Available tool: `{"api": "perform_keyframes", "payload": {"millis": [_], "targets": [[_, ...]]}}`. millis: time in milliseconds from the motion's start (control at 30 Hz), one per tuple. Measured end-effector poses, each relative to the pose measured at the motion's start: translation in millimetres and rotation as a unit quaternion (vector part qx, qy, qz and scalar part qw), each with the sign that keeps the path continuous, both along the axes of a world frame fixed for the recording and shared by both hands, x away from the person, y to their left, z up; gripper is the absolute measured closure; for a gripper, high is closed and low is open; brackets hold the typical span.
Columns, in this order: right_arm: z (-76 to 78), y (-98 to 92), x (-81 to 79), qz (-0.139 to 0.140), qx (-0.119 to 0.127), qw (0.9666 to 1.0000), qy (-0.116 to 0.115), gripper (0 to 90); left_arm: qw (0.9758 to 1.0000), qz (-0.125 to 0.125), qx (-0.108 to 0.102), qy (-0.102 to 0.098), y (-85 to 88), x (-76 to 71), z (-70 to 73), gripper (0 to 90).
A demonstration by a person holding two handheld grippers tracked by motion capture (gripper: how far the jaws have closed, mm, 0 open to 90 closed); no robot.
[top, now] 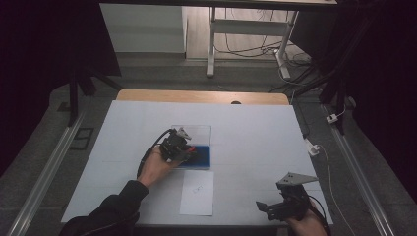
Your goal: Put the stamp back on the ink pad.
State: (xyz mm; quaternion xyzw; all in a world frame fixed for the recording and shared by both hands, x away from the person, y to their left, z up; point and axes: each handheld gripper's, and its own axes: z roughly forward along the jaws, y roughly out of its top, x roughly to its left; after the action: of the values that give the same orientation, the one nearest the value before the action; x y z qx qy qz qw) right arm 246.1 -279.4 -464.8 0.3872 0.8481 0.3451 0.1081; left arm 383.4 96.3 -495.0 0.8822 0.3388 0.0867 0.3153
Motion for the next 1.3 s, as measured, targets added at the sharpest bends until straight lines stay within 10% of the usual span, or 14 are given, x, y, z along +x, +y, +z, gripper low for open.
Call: {"api": "perform_keyframes", "payload": {"millis": [767,1300], "targets": [[0.0,0.4,-0.5,0.001,0.001,1.0,-0.001,0.0,0.9981,0.028,-0.054,-0.007,11.3,-10.4,20.5,12.9],[0.4,0.6,-1.0,0.001,0.001,1.0,-0.003,0.0,0.9968,0.01,-0.08,0.002,21.4,-23.9,27.9,1.3]]}}
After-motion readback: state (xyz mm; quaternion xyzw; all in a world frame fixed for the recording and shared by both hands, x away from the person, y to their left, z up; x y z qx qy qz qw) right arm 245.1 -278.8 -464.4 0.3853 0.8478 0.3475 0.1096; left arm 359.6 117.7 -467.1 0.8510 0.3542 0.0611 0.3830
